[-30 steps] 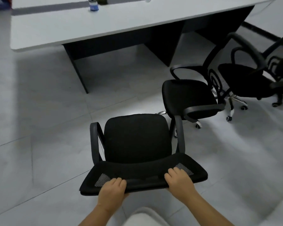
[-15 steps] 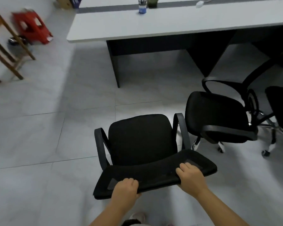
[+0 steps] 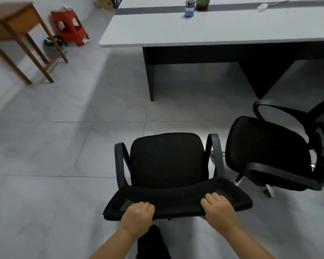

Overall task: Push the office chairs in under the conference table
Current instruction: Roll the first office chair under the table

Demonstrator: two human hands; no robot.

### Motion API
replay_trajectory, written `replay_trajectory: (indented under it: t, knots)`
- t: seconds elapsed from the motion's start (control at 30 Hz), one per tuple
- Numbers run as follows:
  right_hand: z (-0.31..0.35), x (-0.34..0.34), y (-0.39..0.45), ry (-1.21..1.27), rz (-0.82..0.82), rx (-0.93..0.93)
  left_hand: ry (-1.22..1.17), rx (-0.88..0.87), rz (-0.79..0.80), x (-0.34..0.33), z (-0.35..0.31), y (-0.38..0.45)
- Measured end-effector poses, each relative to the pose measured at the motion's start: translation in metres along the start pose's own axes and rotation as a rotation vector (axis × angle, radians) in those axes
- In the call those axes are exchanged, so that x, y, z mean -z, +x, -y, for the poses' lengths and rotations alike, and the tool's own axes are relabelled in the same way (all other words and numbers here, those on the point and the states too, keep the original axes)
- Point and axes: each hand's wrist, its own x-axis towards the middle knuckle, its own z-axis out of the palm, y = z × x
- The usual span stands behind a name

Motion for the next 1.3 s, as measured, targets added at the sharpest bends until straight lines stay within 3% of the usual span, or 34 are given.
replay_trajectory:
  t: [0.3,0.67,1.1,1.3]
  knots:
    - [-0.023,-0.014,0.120,-0.034,0.005,-0.125,-0.032,-0.014,-0.002,-0.013,0.092,0.100]
    - [-0.043,-0.036,0.247,-0.058,0.034,-0.273,-0.046,-0.161,0.013,-0.023,0.209,0.218]
    - [-0.164,-0.052,0.410,-0.023,0.012,-0.291,-0.001,-0.147,0.015,-0.048,0.283,0.405]
    - [-0.192,-0.063,0.466,0.025,0.046,-0.349,0.002,-0.258,0.047,-0.056,0.327,0.473]
